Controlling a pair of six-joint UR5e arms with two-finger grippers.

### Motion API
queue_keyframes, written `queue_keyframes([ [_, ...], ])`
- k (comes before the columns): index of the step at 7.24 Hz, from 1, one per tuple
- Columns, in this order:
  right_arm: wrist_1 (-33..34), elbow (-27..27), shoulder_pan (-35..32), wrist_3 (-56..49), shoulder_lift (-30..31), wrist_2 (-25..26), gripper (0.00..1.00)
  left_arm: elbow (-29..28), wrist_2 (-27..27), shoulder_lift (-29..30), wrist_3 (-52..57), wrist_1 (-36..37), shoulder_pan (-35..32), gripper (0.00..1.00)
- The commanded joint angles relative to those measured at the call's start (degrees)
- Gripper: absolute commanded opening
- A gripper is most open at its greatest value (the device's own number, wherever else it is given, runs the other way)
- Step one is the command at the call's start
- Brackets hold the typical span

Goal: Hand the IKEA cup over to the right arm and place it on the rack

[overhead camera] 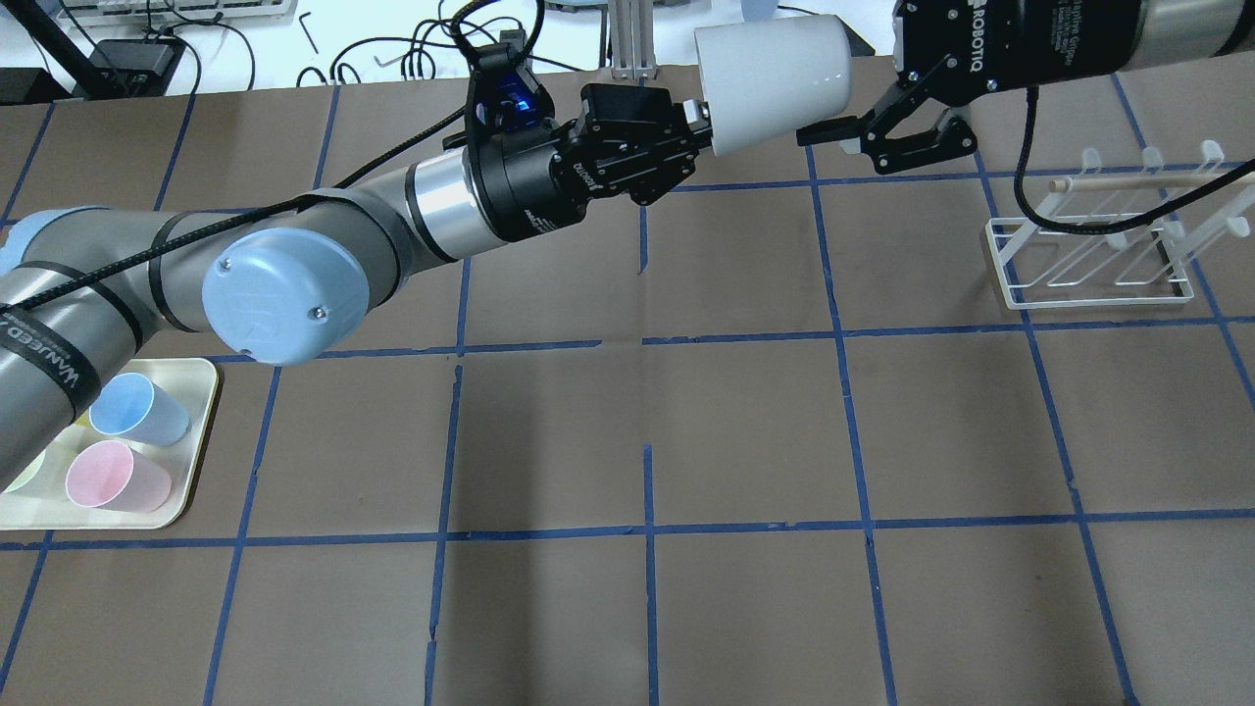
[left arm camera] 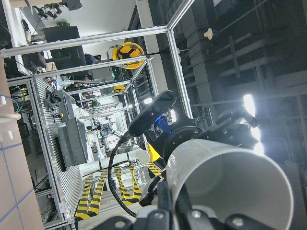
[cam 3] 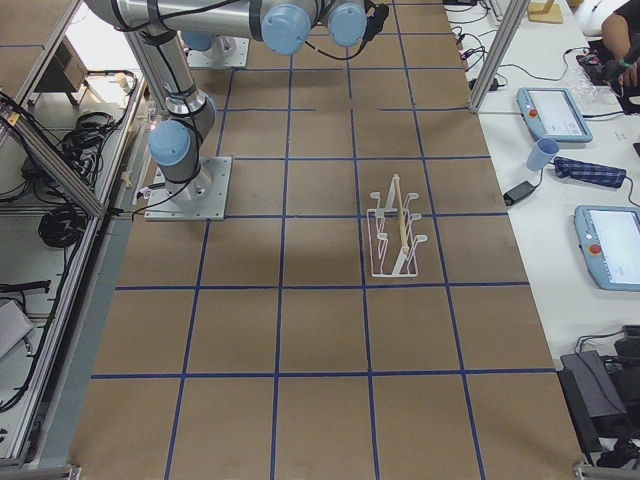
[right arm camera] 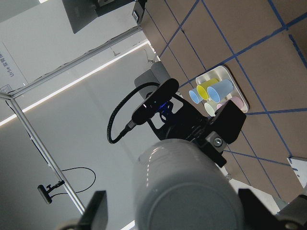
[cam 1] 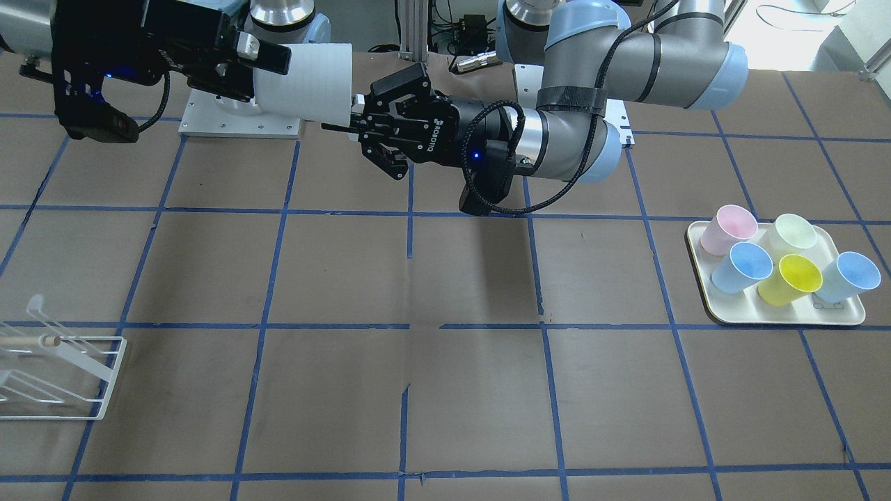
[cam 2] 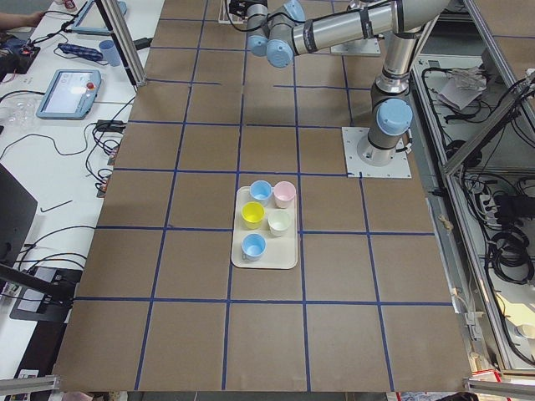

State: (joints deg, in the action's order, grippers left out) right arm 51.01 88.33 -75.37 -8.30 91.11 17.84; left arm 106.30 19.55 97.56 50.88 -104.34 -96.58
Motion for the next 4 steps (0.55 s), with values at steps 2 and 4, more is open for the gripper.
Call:
queue_keyframes([
  [2,0.05,0.00,0.05,-0.14,-0.06,0.00,0.62,-0.30,0.05,0.00,-0.34,-0.07,-0.02,0.37],
  [4,0.05,0.00,0.05,-0.05,-0.32,0.00,0.48,-0.30,0.05,0.00,-0.34,-0.07,-0.02,0.37],
])
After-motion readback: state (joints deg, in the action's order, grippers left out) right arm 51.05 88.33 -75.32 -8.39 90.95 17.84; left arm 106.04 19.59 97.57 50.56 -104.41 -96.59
